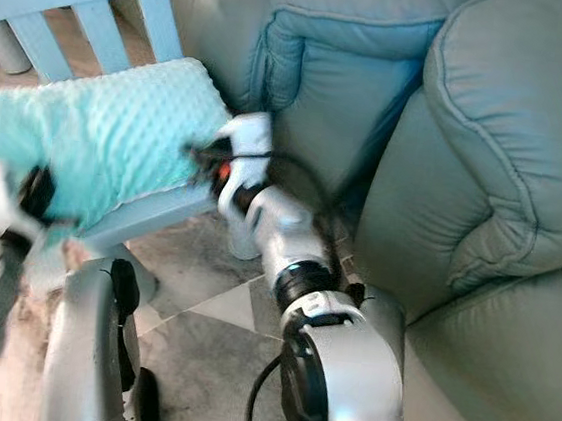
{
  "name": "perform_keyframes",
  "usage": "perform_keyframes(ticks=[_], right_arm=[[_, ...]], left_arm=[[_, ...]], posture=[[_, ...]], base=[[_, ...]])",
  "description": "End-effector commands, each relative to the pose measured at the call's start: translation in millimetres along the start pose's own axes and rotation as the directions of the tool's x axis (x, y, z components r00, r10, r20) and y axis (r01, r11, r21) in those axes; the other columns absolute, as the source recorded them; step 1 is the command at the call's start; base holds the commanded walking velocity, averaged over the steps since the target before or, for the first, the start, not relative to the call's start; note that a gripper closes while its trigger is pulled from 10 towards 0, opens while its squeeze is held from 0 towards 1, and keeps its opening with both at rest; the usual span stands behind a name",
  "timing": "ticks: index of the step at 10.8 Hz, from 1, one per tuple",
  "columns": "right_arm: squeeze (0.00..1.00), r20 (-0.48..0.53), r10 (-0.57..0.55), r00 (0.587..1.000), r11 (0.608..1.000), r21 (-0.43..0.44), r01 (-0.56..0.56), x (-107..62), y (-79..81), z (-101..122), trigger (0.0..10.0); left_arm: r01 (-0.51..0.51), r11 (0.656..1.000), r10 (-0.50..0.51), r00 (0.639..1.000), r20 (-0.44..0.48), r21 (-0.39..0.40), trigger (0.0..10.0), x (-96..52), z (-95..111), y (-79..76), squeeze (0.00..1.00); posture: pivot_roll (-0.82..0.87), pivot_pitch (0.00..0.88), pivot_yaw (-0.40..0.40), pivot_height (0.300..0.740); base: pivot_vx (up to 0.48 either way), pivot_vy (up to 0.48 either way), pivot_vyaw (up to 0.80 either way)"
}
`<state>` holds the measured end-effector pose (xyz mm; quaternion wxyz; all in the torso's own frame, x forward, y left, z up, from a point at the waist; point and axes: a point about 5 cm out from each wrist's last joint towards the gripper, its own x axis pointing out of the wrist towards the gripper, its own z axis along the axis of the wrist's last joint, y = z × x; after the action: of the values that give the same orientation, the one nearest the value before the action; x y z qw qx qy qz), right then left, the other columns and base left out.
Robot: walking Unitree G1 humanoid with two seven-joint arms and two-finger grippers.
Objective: Move the pillow to the sofa
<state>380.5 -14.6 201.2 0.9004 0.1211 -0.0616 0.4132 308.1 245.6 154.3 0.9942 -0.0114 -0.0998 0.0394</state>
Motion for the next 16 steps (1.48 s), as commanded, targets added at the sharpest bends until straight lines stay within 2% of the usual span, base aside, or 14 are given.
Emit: perform_keyframes(ticks=[1,3,5,6,7,9,10,11,13,14,15,16], right_arm=[[0.00,0.087,-0.019,0.996,0.999,-0.034,0.022,-2.1,-4.8,15.4,0.0],[0.00,0.281,-0.068,0.957,0.970,-0.207,0.129,-17.4,-14.9,57.8,0.0],[0.00,0.388,-0.079,0.918,0.941,-0.276,0.198,-27.9,-16.2,90.5,0.0],[0.00,0.390,-0.080,0.917,0.938,-0.281,0.201,-30.9,-17.6,95.3,0.0],[0.00,0.369,-0.093,0.925,0.941,-0.271,0.203,-32.0,-19.7,90.9,0.0],[0.00,0.369,-0.131,0.920,0.940,-0.250,0.234,-34.3,-18.7,87.8,0.0],[0.00,0.350,-0.138,0.927,0.943,-0.238,0.231,-31.7,-17.6,86.6,1.1],[1.00,0.265,-0.113,0.957,0.984,-0.106,0.146,-22.9,-18.3,70.4,10.0],[1.00,0.221,-0.034,0.975,0.999,0.018,0.030,-20.0,-17.6,60.9,10.0],[1.00,0.206,-0.012,0.978,0.999,0.054,0.001,-19.5,-18.2,58.8,10.0],[1.00,0.110,0.010,0.994,0.998,0.066,-0.017,-19.7,-23.9,39.9,10.0],[1.00,0.088,0.033,0.996,0.996,0.074,-0.040,-21.8,-21.9,31.6,10.0]], left_arm=[[0.008,1.000,-0.008,1.000,0.021,0.015,0.0,1.9,3.2,-4.0,0.00],[-0.018,1.000,0.017,0.995,0.096,0.012,0.0,16.3,16.8,-9.7,0.00],[-0.024,1.000,0.026,0.987,0.156,-0.016,0.0,27.3,30.3,-16.4,0.00],[-0.013,1.000,0.017,0.985,0.170,-0.023,0.0,32.3,32.9,-20.7,0.00],[-0.006,1.000,0.010,0.987,0.158,-0.026,0.0,34.0,29.5,-21.9,0.00],[-0.017,1.000,0.020,0.987,0.161,-0.024,0.0,34.4,29.0,-17.0,0.00],[-0.017,1.000,0.020,0.986,0.166,-0.017,0.0,34.8,29.6,-15.9,0.00],[-0.022,1.000,0.023,0.987,0.158,-0.005,0.0,33.8,28.7,-9.6,0.00],[-0.022,1.000,0.021,0.994,0.104,0.003,0.0,30.5,21.5,-0.6,0.00],[-0.022,1.000,0.022,0.996,0.083,0.001,0.0,29.9,17.7,1.5,0.00],[-0.004,0.999,0.001,0.995,-0.095,-0.035,6.8,8.2,-22.9,3.4,0.00],[0.015,0.999,-0.019,0.996,-0.083,-0.040,10.0,4.7,-21.9,-3.6,0.00]], posture=[[0.04,0.187,-0.018,0.359],[-0.02,0.147,-0.015,0.359],[-0.04,0.125,-0.013,0.359],[-0.05,0.113,-0.008,0.359],[-0.05,0.105,-0.003,0.359],[-0.04,0.102,0.005,0.359],[-0.03,0.104,0.007,0.359],[-0.01,0.111,0.012,0.359],[0.00,0.125,0.011,0.359],[0.00,0.125,0.011,0.359],[0.02,0.146,0.003,0.359],[0.03,0.154,-0.003,0.359]], base=[[0.000,0.000,0.00],[0.000,0.000,0.00],[0.000,0.000,0.00],[0.000,0.000,0.00],[0.000,0.000,0.00],[0.000,0.000,0.00],[0.000,0.000,0.00],[0.000,0.000,0.00],[0.000,0.000,0.00],[0.000,0.000,0.00],[0.000,0.000,0.00],[0.000,0.000,0.00]])
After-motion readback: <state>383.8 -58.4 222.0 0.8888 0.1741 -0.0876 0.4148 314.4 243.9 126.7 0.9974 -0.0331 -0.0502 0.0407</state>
